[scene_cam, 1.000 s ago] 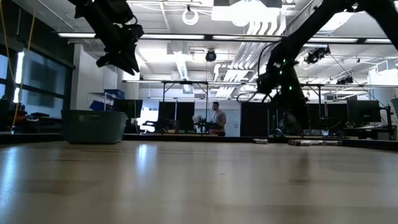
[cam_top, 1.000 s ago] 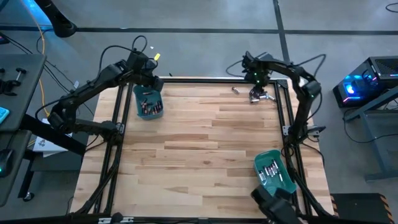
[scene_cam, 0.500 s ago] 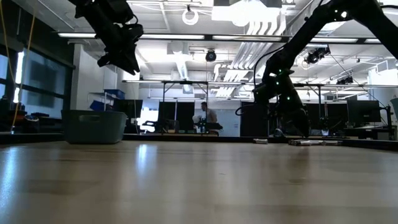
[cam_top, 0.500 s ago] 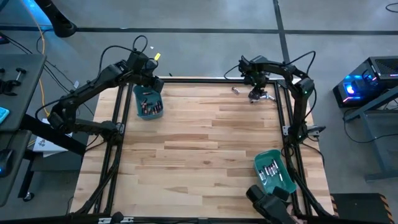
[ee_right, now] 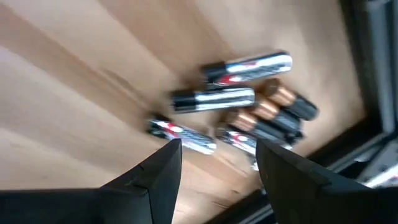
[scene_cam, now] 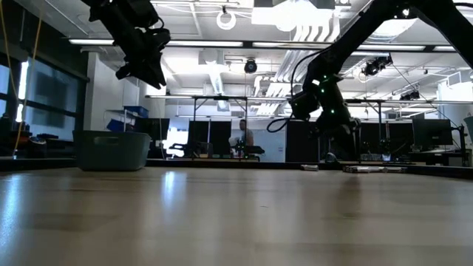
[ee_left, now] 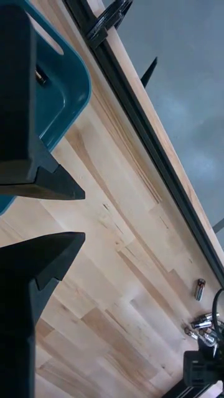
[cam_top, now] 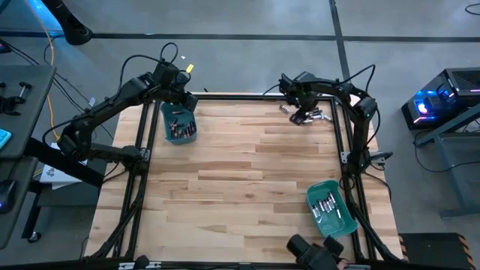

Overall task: Sort batteries
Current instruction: Put the silver battery into the green bin

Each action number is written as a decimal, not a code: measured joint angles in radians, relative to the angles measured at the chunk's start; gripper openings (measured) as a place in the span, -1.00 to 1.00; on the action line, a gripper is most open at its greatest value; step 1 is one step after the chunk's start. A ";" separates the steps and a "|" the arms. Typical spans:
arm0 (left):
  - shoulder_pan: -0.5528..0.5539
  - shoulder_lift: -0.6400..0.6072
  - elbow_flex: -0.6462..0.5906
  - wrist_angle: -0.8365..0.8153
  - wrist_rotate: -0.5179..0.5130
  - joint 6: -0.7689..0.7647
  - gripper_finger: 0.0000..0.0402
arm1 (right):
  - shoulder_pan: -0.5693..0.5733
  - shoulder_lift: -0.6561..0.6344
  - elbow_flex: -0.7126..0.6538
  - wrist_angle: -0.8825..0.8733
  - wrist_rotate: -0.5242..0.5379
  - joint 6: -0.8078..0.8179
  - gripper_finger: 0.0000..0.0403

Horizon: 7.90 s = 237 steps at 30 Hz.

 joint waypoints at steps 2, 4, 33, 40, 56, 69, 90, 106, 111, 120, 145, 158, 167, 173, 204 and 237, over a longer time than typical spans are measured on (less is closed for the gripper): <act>0.000 0.000 0.000 0.000 0.000 0.006 -0.56 | 0.008 0.000 0.000 -0.002 -0.039 -0.027 -0.01; 0.000 0.000 0.000 0.000 0.000 0.022 -0.56 | 0.017 0.000 -0.001 -0.005 -0.059 -0.071 -0.01; 0.000 0.000 0.000 0.000 0.041 0.083 -0.56 | 0.178 -0.038 -0.168 0.140 -0.290 0.034 -0.87; 0.000 0.009 -0.017 0.163 0.216 0.108 -0.56 | 0.231 -0.227 -0.083 0.501 -0.666 0.204 -0.93; -0.095 0.142 -0.104 1.034 0.533 -0.106 -0.12 | 0.377 -0.362 0.083 1.403 -0.647 0.509 -0.93; -0.162 0.139 -0.103 1.151 0.526 -0.171 -0.18 | 0.410 -0.342 0.099 1.310 -0.565 0.478 -0.93; -0.163 0.139 -0.103 1.153 0.526 -0.160 -0.85 | 0.423 -0.342 0.099 1.286 -0.546 0.469 -0.42; -0.170 0.138 -0.102 1.126 0.529 -0.177 -0.56 | 0.434 -0.377 0.099 1.233 -0.520 0.514 -0.91; -0.156 0.139 -0.102 0.951 0.524 -0.114 -0.31 | 0.444 -0.489 0.101 0.914 -0.539 0.560 -0.92; -0.155 0.139 -0.103 0.771 0.523 -0.050 -0.18 | 0.650 -0.623 -0.038 0.235 -0.650 0.653 -0.92; -0.154 0.139 -0.103 0.784 0.523 0.029 -0.18 | 1.391 -0.943 -0.820 0.523 -0.733 1.898 -0.92; -0.154 0.139 -0.103 0.785 0.514 0.051 -0.18 | 1.489 -0.944 -0.973 0.756 -0.734 1.978 -0.76; -0.153 0.139 -0.103 0.788 0.463 0.051 -0.18 | 1.545 -0.944 -0.974 0.738 -0.777 1.967 -0.64; -0.151 0.139 -0.103 0.793 0.463 0.051 -0.18 | 1.548 -0.944 -0.974 0.739 -0.778 2.023 -0.36; -0.148 0.139 -0.103 0.859 0.463 0.023 -0.18 | 0.316 -0.905 -0.566 0.609 -0.257 0.885 -0.29; -0.150 0.139 -0.103 0.867 0.394 -0.231 -0.18 | -0.190 0.064 0.066 0.075 0.055 -0.359 0.23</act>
